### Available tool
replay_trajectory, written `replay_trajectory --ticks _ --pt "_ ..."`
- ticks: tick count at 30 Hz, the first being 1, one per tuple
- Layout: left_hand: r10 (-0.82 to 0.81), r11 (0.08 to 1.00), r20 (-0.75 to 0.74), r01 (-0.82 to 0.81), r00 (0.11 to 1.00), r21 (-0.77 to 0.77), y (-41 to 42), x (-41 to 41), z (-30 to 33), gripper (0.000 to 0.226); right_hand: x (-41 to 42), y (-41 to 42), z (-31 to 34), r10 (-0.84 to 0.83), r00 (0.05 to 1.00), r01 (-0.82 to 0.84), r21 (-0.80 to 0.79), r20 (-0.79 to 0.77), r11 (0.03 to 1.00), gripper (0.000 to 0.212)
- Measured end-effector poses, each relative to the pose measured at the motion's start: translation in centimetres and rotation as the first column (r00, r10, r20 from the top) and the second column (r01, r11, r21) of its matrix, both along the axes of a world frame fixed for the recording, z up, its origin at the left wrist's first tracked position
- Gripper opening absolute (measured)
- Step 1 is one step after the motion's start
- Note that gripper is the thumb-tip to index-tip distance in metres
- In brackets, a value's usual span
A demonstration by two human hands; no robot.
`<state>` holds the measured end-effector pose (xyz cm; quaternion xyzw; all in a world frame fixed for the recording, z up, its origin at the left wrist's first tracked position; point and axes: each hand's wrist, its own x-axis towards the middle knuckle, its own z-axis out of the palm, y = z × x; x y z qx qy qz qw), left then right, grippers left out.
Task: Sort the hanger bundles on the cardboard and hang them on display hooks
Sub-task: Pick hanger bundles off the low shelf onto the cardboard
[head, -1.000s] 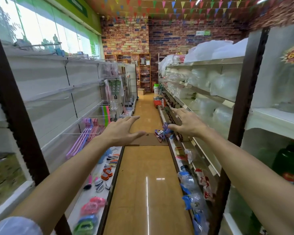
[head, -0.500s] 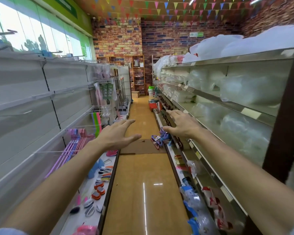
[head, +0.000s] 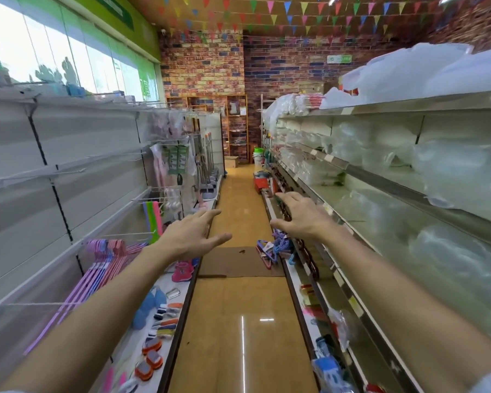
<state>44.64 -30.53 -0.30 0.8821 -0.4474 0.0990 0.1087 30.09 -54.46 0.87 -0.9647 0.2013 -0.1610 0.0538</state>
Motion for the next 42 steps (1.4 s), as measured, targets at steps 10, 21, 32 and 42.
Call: replay_trajectory --ticks 10,21,32,42 --pt "-0.005 1.000 0.005 0.005 1.000 -0.002 -8.2 12.9 -0.2 0.086 12.7 -8.3 -0.6 -0.030 1.000 0.030 0.027 -0.010 0.999 0.084" --pt "-0.093 0.995 0.003 0.094 0.996 -0.020 -19.0 33.4 1.0 0.087 32.1 -17.8 -0.6 -0.098 0.995 0.098 0.074 -0.004 0.992 0.082" --pt "-0.162 0.986 -0.020 0.161 0.987 -0.035 -29.7 48.9 -1.2 0.083 46.6 -27.5 -2.5 -0.179 0.983 0.182 0.097 -0.044 0.978 0.084" --pt "-0.144 0.989 -0.050 0.141 0.988 -0.050 -42.0 64.3 -3.0 0.087 61.8 -40.4 -4.2 -0.151 0.988 0.152 0.113 -0.020 0.982 0.080"
